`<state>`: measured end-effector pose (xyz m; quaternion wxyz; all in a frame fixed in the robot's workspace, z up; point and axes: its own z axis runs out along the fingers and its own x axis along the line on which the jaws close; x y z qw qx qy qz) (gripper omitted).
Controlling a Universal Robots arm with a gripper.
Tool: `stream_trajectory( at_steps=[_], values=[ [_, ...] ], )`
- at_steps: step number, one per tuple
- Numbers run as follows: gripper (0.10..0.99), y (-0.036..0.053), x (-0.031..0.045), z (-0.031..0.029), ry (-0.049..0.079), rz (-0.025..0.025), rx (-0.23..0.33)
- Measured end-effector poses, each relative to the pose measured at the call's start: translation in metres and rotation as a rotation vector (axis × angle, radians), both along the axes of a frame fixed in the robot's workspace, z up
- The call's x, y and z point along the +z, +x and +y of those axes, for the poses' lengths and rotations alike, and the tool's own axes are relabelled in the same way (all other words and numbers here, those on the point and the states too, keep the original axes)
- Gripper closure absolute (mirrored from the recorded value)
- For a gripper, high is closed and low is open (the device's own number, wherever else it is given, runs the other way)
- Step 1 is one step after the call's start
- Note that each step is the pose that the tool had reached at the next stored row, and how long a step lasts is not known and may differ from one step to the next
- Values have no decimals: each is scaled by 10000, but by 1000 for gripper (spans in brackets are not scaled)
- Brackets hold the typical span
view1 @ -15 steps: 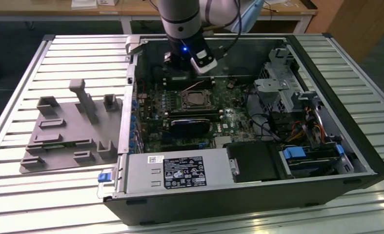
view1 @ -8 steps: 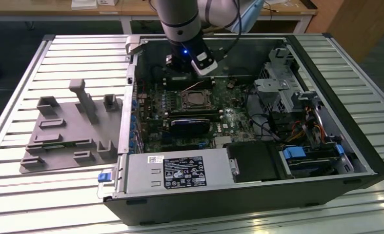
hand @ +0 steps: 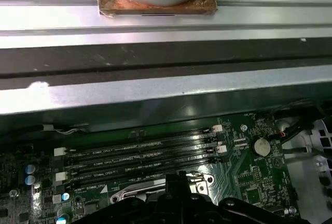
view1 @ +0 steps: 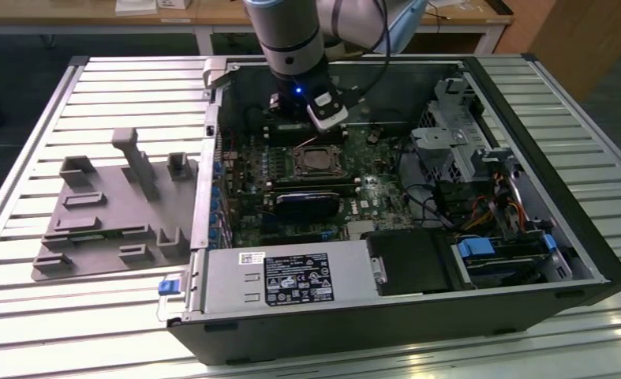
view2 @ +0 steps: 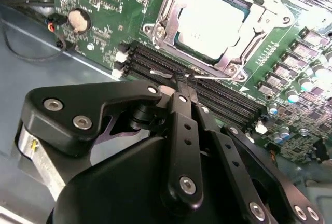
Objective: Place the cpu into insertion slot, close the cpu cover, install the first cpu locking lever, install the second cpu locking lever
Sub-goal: 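Install the first cpu locking lever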
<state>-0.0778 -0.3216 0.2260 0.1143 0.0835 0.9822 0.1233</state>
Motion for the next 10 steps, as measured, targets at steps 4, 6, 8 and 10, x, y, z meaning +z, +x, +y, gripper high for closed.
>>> stream_trajectory(
  at_steps=[4,6,8,10],
  values=[
    [980,0,-33,0,-1,0,-329],
    [980,0,-45,1,-1,1,-519],
    [980,1,-54,4,-2,2,-662],
    [980,2,-63,11,0,1,-765]
  ],
)
